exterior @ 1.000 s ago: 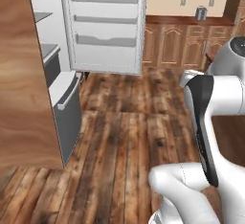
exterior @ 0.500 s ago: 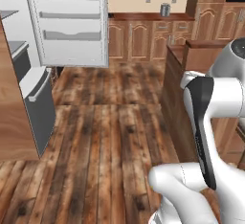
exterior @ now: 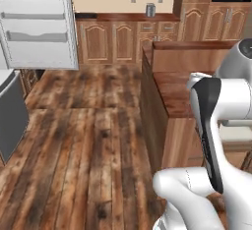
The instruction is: Pick up each mango from the fridge and place one mango on each plate on the dining counter.
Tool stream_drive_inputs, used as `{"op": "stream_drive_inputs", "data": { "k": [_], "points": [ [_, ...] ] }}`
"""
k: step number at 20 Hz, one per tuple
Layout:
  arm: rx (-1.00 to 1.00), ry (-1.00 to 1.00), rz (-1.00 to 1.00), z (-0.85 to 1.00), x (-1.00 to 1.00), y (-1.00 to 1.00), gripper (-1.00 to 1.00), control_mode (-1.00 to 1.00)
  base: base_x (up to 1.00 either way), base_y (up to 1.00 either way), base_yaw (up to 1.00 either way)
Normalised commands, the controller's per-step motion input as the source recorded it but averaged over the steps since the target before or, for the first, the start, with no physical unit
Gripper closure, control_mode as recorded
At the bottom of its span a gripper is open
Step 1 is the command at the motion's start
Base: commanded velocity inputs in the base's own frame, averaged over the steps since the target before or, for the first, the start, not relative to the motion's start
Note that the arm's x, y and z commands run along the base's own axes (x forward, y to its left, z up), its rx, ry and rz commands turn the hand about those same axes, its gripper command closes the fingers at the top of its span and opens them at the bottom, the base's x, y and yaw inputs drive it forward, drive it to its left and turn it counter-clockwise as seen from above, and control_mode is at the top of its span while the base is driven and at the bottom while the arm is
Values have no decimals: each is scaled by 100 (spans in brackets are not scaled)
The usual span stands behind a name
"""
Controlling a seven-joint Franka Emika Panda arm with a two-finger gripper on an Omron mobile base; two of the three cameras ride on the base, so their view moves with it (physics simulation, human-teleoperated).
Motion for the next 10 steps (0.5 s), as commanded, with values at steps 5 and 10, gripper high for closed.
{"op": "stream_drive_inputs", "data": {
  "k": [5,10],
  "points": [
    [0,0,0,0,0,0,100,100,10,-100,0],
    [0,0,0,0,0,0,100,100,10,-100,0]
  ]
}}
